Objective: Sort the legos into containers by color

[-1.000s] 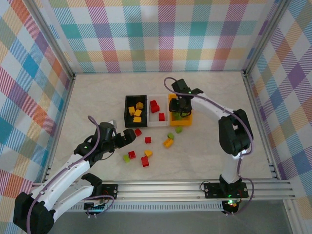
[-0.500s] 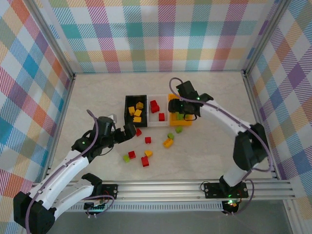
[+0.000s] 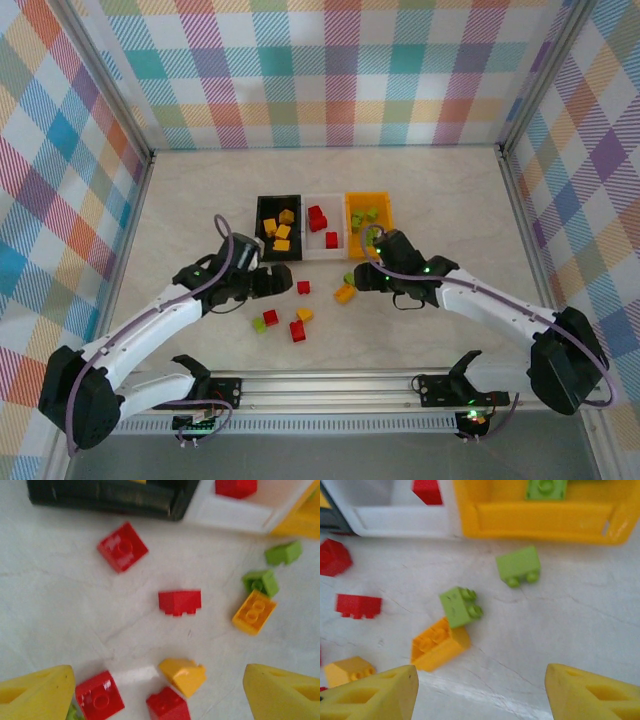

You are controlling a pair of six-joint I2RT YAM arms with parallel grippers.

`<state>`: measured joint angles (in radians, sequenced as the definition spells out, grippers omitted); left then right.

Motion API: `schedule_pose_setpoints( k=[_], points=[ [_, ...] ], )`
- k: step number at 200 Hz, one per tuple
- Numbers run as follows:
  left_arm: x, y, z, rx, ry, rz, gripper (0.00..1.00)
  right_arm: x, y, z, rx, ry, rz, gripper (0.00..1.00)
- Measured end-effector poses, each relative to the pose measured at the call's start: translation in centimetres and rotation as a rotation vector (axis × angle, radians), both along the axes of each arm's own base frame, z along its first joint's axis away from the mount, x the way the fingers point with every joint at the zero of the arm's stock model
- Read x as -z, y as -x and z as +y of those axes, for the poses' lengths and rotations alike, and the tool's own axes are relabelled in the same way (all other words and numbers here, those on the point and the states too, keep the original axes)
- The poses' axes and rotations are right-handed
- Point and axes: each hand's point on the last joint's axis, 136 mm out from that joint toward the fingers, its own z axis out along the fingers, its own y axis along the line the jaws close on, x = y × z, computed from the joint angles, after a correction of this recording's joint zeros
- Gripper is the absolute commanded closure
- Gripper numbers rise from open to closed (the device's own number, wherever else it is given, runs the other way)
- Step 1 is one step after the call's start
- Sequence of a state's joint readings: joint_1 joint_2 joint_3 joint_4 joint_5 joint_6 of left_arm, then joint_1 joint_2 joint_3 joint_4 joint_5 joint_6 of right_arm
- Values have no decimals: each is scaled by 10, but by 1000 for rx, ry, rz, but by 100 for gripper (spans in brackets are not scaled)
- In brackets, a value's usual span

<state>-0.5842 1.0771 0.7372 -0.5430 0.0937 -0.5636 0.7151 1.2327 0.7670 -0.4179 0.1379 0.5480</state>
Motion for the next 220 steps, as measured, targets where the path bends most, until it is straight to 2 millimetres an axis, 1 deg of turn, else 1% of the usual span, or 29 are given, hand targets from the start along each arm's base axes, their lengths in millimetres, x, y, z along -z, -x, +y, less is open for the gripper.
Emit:
schedule_pose_setpoints(
  k=[10,23,33,46,57,65,83,98,110,122,135,171,193,220],
  points=[
    [2,4,0,10,-19,5,15,5,3,-3,9,0,9,32],
    [4,8,5,-2,-43,8,20,8,6,-5,17,-5,11,32],
    [6,11,11,-22,-60,10,22,8,7,-6,20,-13,6,32],
    [11,19,22,-52,-78,22,27,6,7,-6,23,-23,-2,32],
    [15,25,29,-74,-89,34,27,5,6,-6,27,-30,-7,32],
    [19,30,34,-89,-95,44,29,5,6,-5,30,-34,-8,32],
    [33,42,43,-121,-102,82,34,6,5,-4,33,-42,-14,32],
    [51,53,48,-141,-114,133,38,7,5,-4,34,-46,-17,32],
    [64,61,51,-154,-117,176,39,7,4,-4,35,-48,-19,32],
    [74,67,52,-163,-115,207,38,7,4,-3,36,-51,-22,32],
    [80,70,51,-171,-104,228,39,6,3,-3,36,-53,-24,32],
    [82,65,41,-185,-51,233,39,8,3,-5,40,-47,-27,32],
    [87,66,41,-191,-57,246,44,8,5,-7,42,-47,-30,31],
    [91,69,44,-197,-71,260,49,8,5,-7,42,-48,-31,31]
  ],
)
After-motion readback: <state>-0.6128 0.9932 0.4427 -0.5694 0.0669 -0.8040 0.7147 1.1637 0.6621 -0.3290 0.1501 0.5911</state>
